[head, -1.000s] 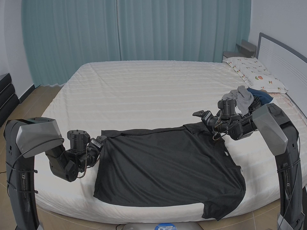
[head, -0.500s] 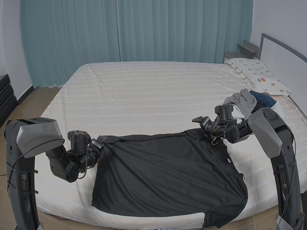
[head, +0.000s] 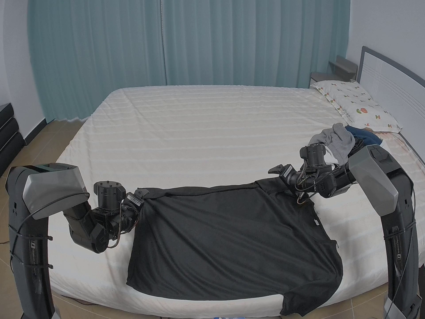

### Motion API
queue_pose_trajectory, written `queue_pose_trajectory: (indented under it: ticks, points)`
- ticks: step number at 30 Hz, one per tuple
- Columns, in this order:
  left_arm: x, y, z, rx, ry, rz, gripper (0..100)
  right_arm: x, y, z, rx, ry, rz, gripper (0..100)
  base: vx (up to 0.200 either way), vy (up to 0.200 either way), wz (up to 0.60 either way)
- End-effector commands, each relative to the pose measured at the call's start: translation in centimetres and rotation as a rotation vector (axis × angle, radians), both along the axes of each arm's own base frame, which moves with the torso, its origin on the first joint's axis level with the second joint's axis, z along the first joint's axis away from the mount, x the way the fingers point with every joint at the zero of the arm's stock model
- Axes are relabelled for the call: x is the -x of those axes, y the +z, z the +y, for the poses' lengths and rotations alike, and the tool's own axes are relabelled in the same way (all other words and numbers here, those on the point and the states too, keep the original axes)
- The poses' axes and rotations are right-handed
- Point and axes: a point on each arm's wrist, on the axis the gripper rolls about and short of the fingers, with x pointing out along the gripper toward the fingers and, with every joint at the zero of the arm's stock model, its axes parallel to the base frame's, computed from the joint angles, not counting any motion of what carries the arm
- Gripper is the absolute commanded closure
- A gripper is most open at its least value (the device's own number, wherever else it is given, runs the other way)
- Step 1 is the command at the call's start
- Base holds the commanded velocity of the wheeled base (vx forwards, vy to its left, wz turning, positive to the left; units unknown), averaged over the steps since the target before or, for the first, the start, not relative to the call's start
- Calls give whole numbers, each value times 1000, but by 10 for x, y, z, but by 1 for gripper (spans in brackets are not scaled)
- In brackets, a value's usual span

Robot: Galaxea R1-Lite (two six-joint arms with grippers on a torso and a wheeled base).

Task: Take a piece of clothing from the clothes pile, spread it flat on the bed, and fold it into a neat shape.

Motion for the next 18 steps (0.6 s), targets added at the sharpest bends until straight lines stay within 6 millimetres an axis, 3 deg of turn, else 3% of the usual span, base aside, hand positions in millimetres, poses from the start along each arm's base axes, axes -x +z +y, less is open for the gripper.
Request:
queue_pose_trajectory:
  ticks: [1, 8, 13, 18]
  points:
    - [0, -1, 0, 0, 0, 2, 0, 3, -3, 4, 9, 12, 20, 0, 0, 0, 0]
    - [0, -1, 0, -1, 1, 3, 0, -3, -20, 6, 21, 5, 30, 0, 0, 0, 0]
    - [0, -1, 0, 0, 0, 3, 0, -18, -37, 8, 47, -41, 3, 0, 0, 0, 0]
    - [0, -1, 0, 0, 0, 2, 0, -42, -23, 10, 28, -79, -136, 0, 0, 0, 0]
